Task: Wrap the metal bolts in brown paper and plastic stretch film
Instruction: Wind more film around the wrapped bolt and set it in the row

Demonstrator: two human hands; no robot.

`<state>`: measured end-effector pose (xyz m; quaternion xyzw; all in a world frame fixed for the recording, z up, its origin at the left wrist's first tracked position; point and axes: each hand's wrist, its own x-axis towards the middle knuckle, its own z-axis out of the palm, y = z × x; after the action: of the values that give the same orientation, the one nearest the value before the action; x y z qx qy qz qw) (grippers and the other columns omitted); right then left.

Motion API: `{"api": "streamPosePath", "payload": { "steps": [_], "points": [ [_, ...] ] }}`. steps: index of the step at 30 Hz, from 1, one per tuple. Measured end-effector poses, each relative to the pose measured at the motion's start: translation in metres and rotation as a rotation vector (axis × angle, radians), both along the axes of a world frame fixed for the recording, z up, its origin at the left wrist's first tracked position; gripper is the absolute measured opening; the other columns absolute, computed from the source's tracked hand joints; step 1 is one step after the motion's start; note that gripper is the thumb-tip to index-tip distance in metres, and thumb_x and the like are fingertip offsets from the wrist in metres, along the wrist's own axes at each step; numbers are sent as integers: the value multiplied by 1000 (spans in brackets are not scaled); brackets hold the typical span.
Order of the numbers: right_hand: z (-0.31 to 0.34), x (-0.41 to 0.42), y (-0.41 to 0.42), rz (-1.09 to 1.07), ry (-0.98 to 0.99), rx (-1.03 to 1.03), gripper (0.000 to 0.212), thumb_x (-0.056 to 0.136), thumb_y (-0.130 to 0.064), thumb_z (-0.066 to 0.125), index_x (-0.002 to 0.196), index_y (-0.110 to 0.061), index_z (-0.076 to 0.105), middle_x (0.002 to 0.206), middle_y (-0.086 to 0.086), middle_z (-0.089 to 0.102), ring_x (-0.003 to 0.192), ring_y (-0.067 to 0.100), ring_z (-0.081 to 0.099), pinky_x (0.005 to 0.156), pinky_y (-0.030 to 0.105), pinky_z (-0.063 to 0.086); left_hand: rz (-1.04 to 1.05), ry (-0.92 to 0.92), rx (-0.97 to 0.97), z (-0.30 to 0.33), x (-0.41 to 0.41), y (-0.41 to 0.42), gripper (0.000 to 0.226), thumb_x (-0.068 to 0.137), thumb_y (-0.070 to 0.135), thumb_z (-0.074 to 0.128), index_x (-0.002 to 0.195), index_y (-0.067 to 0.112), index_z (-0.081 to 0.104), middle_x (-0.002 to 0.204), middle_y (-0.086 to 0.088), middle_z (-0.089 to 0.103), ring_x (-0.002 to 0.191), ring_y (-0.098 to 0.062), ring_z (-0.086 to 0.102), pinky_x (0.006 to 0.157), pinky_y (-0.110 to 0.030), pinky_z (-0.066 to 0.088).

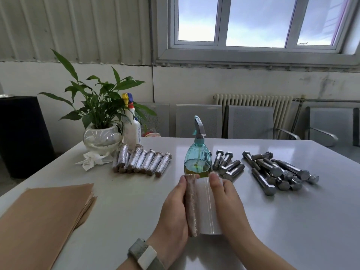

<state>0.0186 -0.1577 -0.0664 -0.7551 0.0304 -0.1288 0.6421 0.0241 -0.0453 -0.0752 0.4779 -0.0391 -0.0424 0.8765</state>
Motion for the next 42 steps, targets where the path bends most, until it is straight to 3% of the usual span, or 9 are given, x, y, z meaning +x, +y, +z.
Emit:
{"api": "streamPosePath", "payload": {
  "steps": [5,15,21,25,32,35,37,39,42],
  "points": [
    [3,0,-3,210,137,213,62,69,-65,61,96,-10,72,90,11,76,83,23,73,70,31,59,211,-336,451,-2,-1,-1,27,83,58,53,93,34,60,91,5,70,86,-10,68,73,-23,53],
    [3,-2,5,210,159,308,85,62,-83,57,113,-15,62,108,15,70,100,33,67,92,57,51,399,-352,406,-2,-9,-9,35,83,62,55,96,30,54,88,16,66,80,2,63,68,-15,48],
    [4,-1,-7,401,272,427,68,68,-66,67,112,-14,70,110,16,72,103,34,68,95,50,51,483,-476,721,-2,-7,-4,31,92,54,35,92,33,58,96,10,60,91,3,57,76,-9,40],
    [5,0,-4,300,85,315,77,68,-73,68,116,-12,62,109,13,71,100,28,70,86,45,57,575,-544,823,0,-7,-3,27,89,56,34,94,36,50,91,16,61,87,4,57,70,-8,41],
    [0,-6,8,113,-43,83,73,68,-84,51,105,-21,62,98,0,71,92,17,69,87,48,54,475,-269,651,-5,0,-6,32,88,56,40,92,28,53,86,7,66,75,3,62,58,-10,43],
    [5,-12,9,76,-47,-24,65,71,-83,48,100,-25,62,91,-6,71,85,9,68,79,33,56,318,-40,517,-12,4,-6,32,94,49,43,97,21,58,91,-3,70,81,-12,68,70,-32,56],
    [14,-25,11,49,-270,-185,58,74,-81,49,101,-30,57,85,-12,69,81,7,67,71,22,53,239,84,425,-9,9,-3,37,98,46,40,99,14,59,87,-7,69,79,-23,67,74,-41,56],
    [16,-41,19,235,-622,-417,49,74,-64,61,112,-33,53,94,-13,68,91,8,66,81,23,51,210,210,260,-4,16,4,38,101,43,36,88,13,55,66,-4,57,53,-19,54,57,-29,44],
    [1,-54,26,461,-732,-509,59,79,-52,64,134,-42,42,116,-14,61,111,0,58,91,28,48,193,356,-42,4,23,20,37,99,47,38,83,16,48,51,1,38,37,-15,35,49,-23,25]
  ]
}}
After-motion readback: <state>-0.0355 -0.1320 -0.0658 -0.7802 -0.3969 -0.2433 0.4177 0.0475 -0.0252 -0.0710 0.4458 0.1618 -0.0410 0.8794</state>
